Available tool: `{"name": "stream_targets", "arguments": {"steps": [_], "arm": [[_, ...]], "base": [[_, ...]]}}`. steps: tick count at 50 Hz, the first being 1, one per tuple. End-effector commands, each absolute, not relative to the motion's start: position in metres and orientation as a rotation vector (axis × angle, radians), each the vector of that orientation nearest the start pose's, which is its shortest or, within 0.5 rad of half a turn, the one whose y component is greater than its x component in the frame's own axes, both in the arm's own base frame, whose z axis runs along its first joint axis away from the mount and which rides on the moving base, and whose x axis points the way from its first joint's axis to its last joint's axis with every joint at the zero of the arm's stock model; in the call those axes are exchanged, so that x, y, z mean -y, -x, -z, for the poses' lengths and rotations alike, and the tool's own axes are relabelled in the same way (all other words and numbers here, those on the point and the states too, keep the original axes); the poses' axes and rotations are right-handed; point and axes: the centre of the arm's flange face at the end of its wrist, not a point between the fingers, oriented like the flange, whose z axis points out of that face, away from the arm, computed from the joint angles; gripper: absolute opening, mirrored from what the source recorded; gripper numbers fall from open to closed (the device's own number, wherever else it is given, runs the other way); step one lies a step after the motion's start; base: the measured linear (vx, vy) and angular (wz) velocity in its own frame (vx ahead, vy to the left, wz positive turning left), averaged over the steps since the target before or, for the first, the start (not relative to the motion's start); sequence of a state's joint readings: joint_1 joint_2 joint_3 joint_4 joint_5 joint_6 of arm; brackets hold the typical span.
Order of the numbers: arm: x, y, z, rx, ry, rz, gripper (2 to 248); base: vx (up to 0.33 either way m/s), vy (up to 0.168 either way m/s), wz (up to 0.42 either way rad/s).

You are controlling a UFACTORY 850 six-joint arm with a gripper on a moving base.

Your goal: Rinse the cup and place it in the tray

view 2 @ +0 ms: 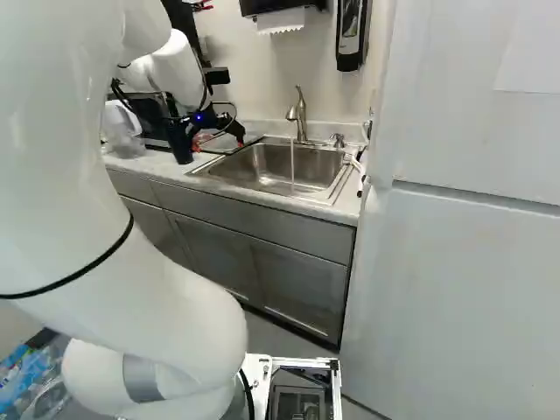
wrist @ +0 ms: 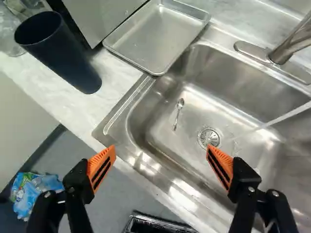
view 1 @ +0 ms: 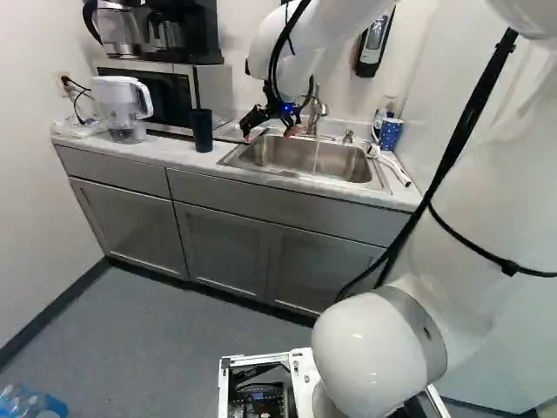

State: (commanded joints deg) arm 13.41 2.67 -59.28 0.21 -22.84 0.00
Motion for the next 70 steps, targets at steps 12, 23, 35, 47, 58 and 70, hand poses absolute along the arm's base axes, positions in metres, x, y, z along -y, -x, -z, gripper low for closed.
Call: {"name": "stream_targets", "arguments": {"steps": [12, 23, 35, 47, 58, 70], "arm": [[-0.133, -0.474, -0.617, 0.387, 2.840, 1.030, 247], [-0.153, -0.478, -0.619, 0.431, 2.797, 1.078, 247], [-0.174, -0.483, -0.623, 0.474, 2.738, 1.146, 247], [-0.196, -0.489, -0.624, 0.512, 2.676, 1.214, 247], [-0.213, -0.497, -0.617, 0.537, 2.633, 1.255, 247], [-0.222, -0.504, -0.607, 0.542, 2.596, 1.302, 247]], "base": [[0.000, 0.000, 0.000], [0.000, 0.000, 0.000], [0.000, 0.000, 0.000], [0.000, 0.000, 0.000], [0.000, 0.000, 0.000], [0.000, 0.000, 0.000]]}}
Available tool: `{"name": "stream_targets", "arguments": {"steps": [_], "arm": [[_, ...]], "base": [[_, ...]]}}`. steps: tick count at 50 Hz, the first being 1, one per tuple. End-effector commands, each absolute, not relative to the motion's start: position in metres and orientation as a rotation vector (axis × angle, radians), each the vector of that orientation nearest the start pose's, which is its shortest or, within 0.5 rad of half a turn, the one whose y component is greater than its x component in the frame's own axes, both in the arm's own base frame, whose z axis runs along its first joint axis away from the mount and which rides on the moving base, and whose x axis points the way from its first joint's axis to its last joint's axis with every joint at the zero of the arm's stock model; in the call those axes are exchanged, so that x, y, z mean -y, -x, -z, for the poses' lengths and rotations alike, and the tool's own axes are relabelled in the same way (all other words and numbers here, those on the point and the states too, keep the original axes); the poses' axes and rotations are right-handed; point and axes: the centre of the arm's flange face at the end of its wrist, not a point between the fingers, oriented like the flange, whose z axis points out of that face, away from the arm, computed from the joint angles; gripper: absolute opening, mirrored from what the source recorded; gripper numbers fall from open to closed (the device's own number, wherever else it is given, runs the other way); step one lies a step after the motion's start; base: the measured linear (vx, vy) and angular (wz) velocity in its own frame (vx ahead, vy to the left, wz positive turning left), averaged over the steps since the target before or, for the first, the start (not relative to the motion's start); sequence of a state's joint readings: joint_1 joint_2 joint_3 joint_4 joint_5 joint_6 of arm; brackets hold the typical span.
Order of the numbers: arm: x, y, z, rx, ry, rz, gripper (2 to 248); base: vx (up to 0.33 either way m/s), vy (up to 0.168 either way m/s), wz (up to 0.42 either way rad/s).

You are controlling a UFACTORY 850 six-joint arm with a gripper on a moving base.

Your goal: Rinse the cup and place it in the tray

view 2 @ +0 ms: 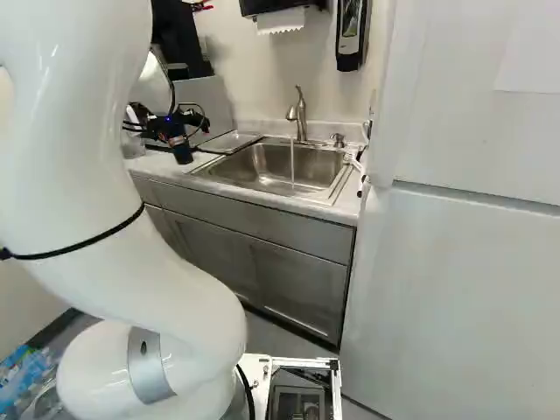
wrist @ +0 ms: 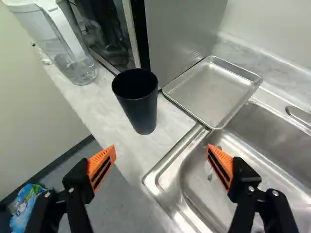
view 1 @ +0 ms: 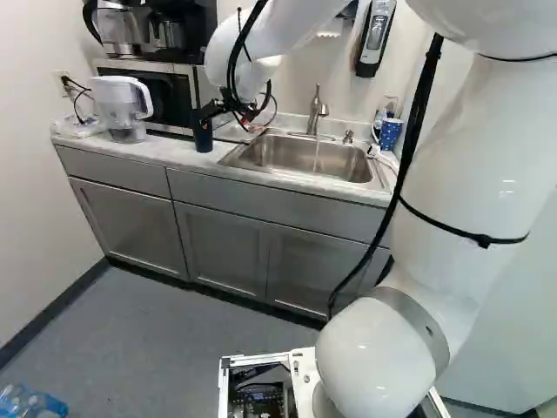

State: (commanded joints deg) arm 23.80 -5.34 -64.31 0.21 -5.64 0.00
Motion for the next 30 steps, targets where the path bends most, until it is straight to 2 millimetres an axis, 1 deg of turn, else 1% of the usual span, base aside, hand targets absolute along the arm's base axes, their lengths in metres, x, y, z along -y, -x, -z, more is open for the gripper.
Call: {"name": "stream_targets", "arguments": {"steps": [30], "arm": [[-0.246, -0.520, -0.584, 0.555, 2.498, 1.415, 247]], "base": [[0.000, 0.000, 0.000]]}}
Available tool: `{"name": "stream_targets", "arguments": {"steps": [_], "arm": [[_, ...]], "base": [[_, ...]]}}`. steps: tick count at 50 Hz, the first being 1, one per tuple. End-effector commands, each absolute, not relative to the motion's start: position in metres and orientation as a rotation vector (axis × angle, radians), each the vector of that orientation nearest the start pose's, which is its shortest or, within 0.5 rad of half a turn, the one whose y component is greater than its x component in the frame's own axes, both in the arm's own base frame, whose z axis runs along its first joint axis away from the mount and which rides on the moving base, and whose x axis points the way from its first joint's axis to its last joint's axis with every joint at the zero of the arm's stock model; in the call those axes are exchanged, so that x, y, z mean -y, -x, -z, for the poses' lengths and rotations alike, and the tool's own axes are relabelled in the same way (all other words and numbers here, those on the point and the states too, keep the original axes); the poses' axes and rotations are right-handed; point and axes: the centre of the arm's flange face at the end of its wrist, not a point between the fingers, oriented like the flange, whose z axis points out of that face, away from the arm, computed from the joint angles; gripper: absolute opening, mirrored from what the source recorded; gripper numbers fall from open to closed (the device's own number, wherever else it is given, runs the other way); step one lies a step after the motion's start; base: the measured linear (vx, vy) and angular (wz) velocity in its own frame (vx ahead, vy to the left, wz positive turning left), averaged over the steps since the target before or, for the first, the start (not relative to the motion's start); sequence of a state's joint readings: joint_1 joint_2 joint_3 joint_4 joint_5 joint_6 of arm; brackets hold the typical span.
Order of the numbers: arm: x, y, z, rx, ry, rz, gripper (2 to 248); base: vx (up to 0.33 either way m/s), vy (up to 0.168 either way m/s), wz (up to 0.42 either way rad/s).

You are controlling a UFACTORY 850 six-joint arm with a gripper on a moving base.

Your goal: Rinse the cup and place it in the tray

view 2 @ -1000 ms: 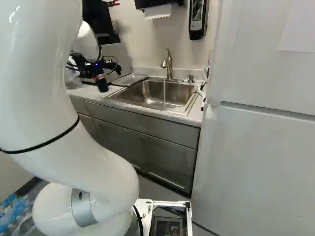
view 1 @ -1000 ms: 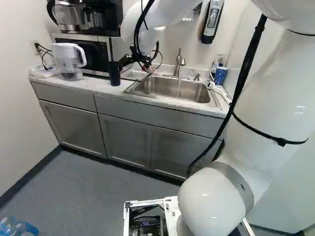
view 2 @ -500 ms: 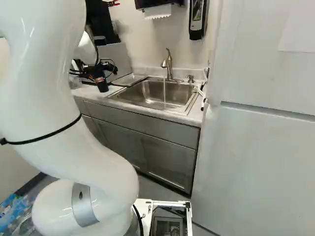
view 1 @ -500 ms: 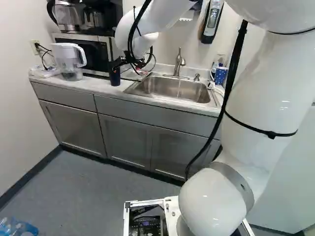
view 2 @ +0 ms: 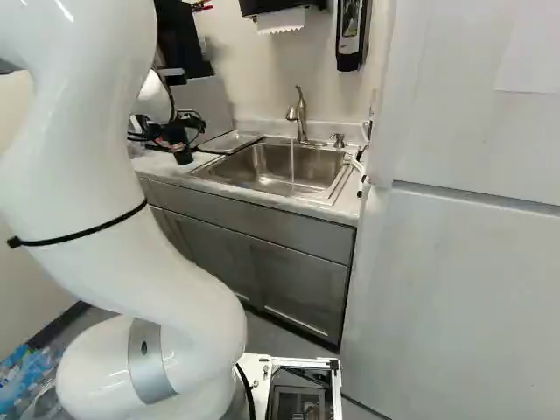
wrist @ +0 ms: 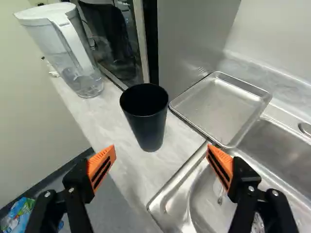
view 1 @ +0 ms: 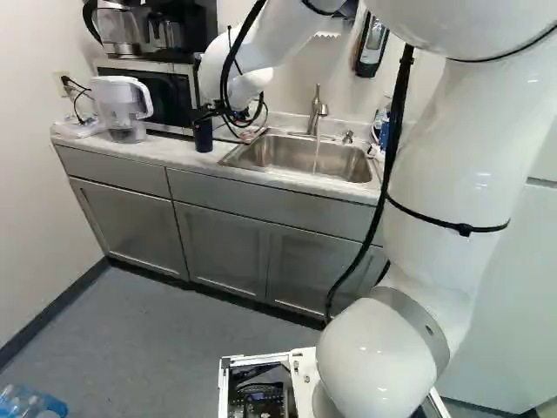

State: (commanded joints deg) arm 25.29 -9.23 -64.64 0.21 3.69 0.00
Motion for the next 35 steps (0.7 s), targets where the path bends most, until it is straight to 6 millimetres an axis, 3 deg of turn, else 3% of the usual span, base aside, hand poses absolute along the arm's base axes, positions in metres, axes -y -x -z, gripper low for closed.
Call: {"name": "stream_targets", "arguments": {"steps": [35], "arm": [[-0.267, -0.536, -0.558, 0.556, 2.382, 1.540, 247]], "base": [[0.000, 0.000, 0.000]]}}
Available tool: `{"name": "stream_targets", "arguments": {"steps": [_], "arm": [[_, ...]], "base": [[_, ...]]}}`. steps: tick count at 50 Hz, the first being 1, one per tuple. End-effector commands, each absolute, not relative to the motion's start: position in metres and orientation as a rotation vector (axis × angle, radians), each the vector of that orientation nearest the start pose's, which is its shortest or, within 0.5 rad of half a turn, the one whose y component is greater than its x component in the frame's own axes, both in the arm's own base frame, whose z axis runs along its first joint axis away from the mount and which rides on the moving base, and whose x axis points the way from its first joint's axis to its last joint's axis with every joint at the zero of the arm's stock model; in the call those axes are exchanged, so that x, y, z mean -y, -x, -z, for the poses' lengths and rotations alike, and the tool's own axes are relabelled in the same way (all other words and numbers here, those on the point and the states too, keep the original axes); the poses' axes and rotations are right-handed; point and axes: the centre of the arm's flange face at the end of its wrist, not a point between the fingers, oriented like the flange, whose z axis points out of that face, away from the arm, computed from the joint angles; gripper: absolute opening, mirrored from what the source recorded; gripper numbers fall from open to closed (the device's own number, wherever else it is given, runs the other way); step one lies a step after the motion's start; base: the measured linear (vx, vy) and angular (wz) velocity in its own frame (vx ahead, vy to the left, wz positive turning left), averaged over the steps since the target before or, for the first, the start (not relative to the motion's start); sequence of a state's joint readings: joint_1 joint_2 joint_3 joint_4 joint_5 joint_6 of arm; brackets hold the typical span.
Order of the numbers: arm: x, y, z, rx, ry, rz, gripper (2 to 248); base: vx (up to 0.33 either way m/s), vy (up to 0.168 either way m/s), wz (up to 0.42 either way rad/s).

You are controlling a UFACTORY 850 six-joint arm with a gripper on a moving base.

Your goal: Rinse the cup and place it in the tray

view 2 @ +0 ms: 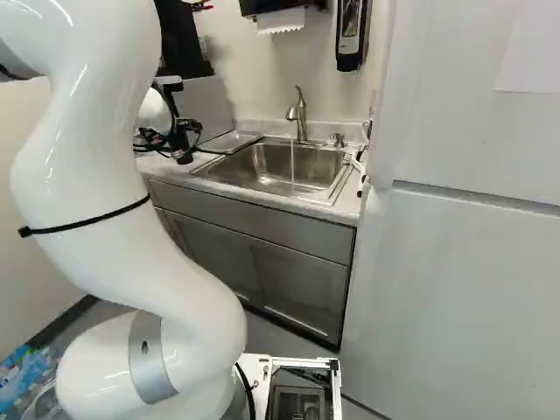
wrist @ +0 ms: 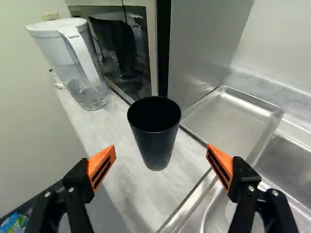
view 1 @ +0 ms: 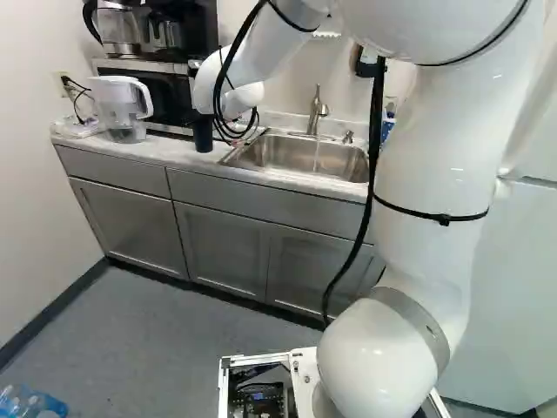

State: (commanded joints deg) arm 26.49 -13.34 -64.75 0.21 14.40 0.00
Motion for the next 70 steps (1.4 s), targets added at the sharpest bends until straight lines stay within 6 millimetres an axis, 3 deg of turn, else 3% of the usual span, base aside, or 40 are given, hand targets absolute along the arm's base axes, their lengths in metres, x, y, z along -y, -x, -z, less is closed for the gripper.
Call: {"name": "stream_targets", "arguments": {"steps": [70], "arm": [[-0.280, -0.553, -0.505, 0.523, 2.210, 1.728, 247]], "base": [[0.000, 0.000, 0.000]]}}
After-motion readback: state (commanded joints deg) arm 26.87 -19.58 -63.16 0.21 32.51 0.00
